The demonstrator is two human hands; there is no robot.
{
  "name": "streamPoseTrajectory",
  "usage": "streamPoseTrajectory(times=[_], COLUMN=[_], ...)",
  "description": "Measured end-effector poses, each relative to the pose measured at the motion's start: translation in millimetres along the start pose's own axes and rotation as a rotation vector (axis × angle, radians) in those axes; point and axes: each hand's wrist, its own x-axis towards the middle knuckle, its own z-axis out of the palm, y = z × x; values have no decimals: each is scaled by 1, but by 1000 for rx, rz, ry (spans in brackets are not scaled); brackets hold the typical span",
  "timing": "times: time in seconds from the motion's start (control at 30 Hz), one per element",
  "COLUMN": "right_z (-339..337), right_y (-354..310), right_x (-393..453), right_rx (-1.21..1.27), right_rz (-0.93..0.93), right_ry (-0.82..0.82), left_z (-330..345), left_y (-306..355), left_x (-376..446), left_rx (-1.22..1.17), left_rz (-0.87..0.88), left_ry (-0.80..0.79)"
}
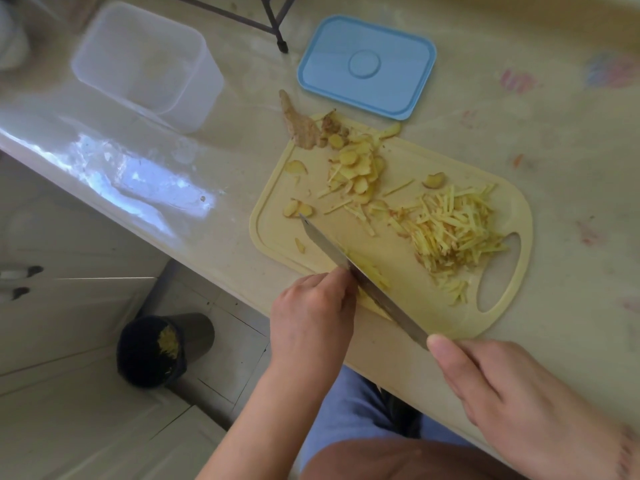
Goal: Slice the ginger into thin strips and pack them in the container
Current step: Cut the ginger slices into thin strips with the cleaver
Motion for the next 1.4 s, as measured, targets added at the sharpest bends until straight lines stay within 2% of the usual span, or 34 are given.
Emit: streamPoseTrajectory(times=[0.5,0.8,1.07,1.23,1.4], right_z=[6,3,7,15,9], right_y=[-3,-7,-2,5,5], right_x=[10,0,2,15,16], right_rx=[21,-17,-38,-58,24], right_rz=[-31,-19,-46,-66,-16], right_ry=[-4,0,32,52,6], left_z=[-2,-2,-3,-5,-5], left_y=[-1,0,-1,3,5], left_x=[2,1,3,7,1], left_rx=[-99,-130,-206,-215,-250], left_rz=[-71,-126,-197,-337,-401], left_ry=[-80,-31,-92,-155,-115])
